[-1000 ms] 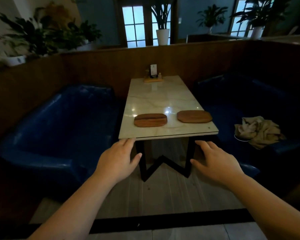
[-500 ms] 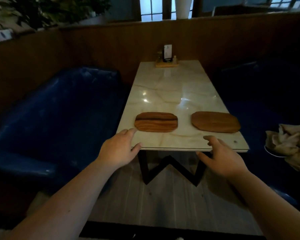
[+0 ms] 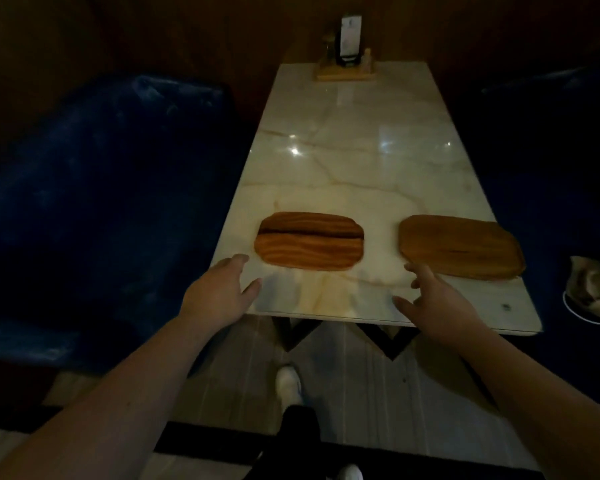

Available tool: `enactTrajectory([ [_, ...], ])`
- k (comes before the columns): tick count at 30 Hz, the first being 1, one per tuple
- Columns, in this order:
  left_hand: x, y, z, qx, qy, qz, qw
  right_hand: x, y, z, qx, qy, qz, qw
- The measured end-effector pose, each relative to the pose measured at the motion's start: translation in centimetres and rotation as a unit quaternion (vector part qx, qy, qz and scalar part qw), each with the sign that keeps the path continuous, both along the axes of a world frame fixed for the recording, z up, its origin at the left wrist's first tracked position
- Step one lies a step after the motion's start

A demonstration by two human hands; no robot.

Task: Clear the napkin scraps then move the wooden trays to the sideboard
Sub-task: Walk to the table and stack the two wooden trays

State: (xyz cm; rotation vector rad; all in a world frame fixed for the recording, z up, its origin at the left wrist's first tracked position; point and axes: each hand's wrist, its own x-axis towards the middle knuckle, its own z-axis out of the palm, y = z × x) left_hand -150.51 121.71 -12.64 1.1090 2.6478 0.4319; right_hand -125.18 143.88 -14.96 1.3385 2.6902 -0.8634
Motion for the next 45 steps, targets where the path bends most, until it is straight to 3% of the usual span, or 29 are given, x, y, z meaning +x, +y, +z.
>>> enactTrajectory([
  [8, -7.7, 6.7, -4.0, -0.047, -0.043, -0.045, 0.997, -6.1, 4.5, -3.1, -0.049, -0.075, 0.0, 0.996],
  [16, -16.6, 12.7, -9.1, -0.089, -0.073, -0.067, 0.991, -13.4, 8.7, -7.0, -0.125, -0.049, -0.083, 0.987],
  [25, -20.3, 15.3, -12.8, -0.113, -0.199, -0.023, 0.973, -17.4, 10.7, -9.7, -0.175, -0.096, -0.125, 0.972],
  [32, -19.8, 17.1, -12.0, -0.066, -0.298, 0.119, 0.945, -18.6, 13.0, -11.4, -0.25, -0.033, -0.193, 0.948],
  [36, -18.9, 17.7, -11.7, -0.028, -0.302, 0.158, 0.94, -17.0, 14.5, -11.2, -0.304, 0.025, -0.215, 0.928],
  [45, -12.5, 24.3, -10.7, 0.046, -0.313, 0.186, 0.93, -8.6, 21.2, -9.1, -0.314, 0.112, -0.241, 0.912],
])
